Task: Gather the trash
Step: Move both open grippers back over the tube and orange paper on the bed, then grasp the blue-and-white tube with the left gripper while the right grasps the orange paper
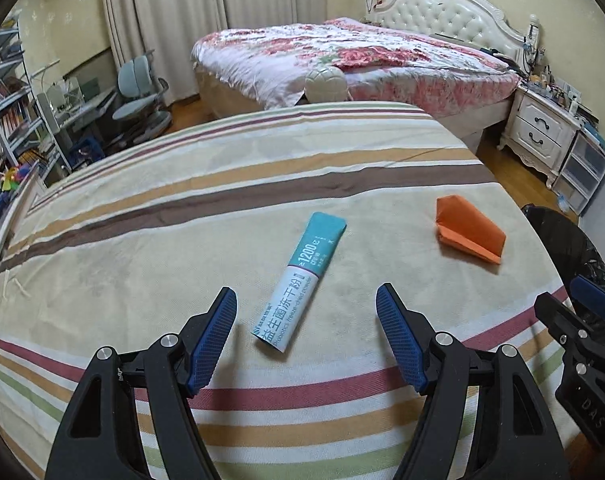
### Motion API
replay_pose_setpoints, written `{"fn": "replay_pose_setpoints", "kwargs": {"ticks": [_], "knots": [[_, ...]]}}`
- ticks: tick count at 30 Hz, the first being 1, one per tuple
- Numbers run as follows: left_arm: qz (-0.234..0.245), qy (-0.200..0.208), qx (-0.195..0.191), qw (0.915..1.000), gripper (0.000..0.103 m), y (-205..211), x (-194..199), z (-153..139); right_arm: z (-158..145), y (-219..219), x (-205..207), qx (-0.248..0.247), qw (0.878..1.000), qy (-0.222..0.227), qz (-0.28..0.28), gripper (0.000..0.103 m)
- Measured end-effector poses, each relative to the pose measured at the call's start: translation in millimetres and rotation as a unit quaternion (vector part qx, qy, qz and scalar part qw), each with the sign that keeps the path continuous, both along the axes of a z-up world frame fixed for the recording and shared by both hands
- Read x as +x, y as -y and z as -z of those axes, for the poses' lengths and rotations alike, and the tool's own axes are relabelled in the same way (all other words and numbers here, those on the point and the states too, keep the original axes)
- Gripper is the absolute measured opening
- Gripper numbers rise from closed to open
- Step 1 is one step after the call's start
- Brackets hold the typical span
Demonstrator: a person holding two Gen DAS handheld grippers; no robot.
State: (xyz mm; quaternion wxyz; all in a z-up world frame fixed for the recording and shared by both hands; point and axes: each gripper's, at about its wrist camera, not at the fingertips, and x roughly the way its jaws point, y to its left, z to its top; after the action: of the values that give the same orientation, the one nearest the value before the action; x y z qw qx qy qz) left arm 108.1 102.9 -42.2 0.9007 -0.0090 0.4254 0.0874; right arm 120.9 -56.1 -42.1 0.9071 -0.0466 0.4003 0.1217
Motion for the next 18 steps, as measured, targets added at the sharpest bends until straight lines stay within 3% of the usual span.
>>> {"fn": "replay_pose_setpoints", "kwargs": {"ticks": [4, 13, 18], "knots": [[0.004, -0.015, -0.021, 0.9997, 0.063, -10.5, 3.6, 4.9, 0.9, -16.6, 3.9, -0.008, 1.000, -0.005, -0.014, 0.053], [0.019, 0.001, -0.008, 0.9998, 0.023, -17.7, -2.7, 4.4, 2.4, -37.2, 13.9, -0.017, 0.999, -0.008, -0.029, 0.056], [0.018, 0.004, -0.013, 0.9997, 0.019, -26.2, -2.4, 4.3, 3.0, -46.9, 22.3, -0.019, 0.999, -0.010, -0.036, 0.060]]}}
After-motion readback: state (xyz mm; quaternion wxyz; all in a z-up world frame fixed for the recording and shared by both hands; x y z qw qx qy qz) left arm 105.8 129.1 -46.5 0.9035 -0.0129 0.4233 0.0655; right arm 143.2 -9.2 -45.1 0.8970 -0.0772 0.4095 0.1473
